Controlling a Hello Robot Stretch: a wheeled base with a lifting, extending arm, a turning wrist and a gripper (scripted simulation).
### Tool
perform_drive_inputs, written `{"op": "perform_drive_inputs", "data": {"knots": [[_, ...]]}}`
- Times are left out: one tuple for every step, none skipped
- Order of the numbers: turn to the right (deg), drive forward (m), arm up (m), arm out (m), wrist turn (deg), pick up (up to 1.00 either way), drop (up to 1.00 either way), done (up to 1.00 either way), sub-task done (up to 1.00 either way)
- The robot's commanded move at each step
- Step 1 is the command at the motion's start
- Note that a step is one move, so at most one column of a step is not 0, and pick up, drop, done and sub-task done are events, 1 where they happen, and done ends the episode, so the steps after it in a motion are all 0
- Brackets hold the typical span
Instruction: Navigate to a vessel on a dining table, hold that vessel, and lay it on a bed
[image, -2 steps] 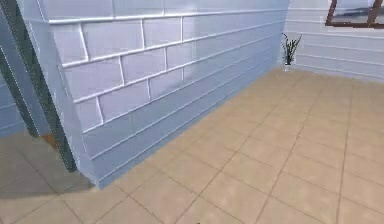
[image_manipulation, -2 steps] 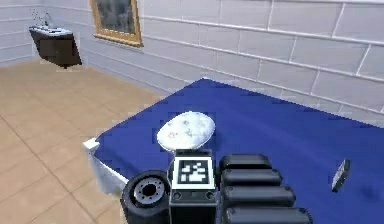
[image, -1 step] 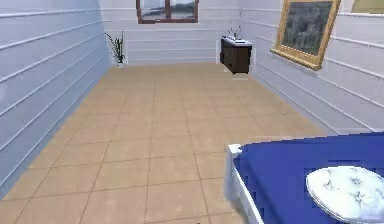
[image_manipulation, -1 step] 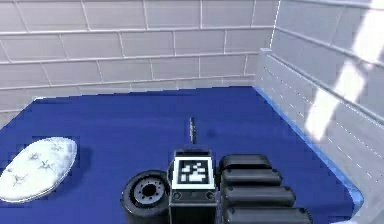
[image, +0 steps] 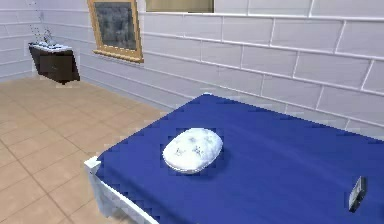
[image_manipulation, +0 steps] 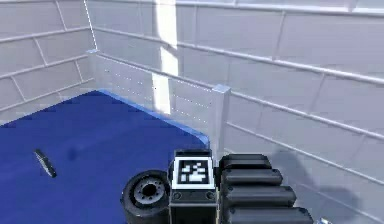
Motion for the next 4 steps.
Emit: {"op": "perform_drive_inputs", "data": {"knots": [[18.0, 0.00, 0.00, 0.00, 0.0, 0.00, 0.00, 0.00, 0.00], [-45.0, 0.00, 0.00, 0.00, 0.0, 0.00, 0.00, 0.00, 0.00], [-45.0, 0.00, 0.00, 0.00, 0.0, 0.00, 0.00, 0.00, 0.00], [-45.0, 0.00, 0.00, 0.00, 0.0, 0.00, 0.00, 0.00, 0.00]]}}
